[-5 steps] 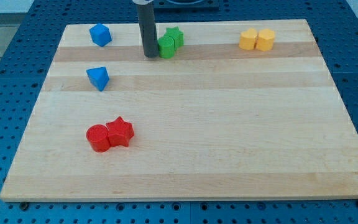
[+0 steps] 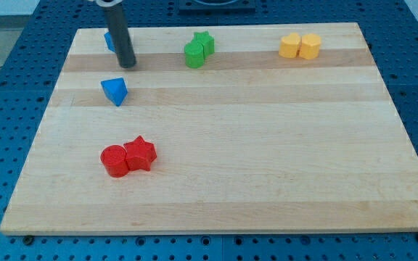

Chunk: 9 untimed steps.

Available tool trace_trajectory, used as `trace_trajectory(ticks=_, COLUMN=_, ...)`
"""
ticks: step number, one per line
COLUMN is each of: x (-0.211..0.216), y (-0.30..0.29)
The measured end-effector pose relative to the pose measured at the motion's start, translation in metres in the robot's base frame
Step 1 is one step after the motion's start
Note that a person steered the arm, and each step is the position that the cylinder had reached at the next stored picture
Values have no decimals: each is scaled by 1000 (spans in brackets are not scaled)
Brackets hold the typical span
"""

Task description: Push the blue triangle towards the bottom right

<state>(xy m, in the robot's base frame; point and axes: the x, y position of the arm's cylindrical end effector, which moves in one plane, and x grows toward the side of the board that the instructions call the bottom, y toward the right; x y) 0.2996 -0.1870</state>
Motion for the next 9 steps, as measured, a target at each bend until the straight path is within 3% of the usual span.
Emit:
trace_trajectory(ticks=1, x=19, y=-24)
trace_trajectory(ticks=2, x=64, y=-61)
trace_trajectory(ticks=7, x=79, y=84)
trace_trajectory(ticks=9, x=112, y=149)
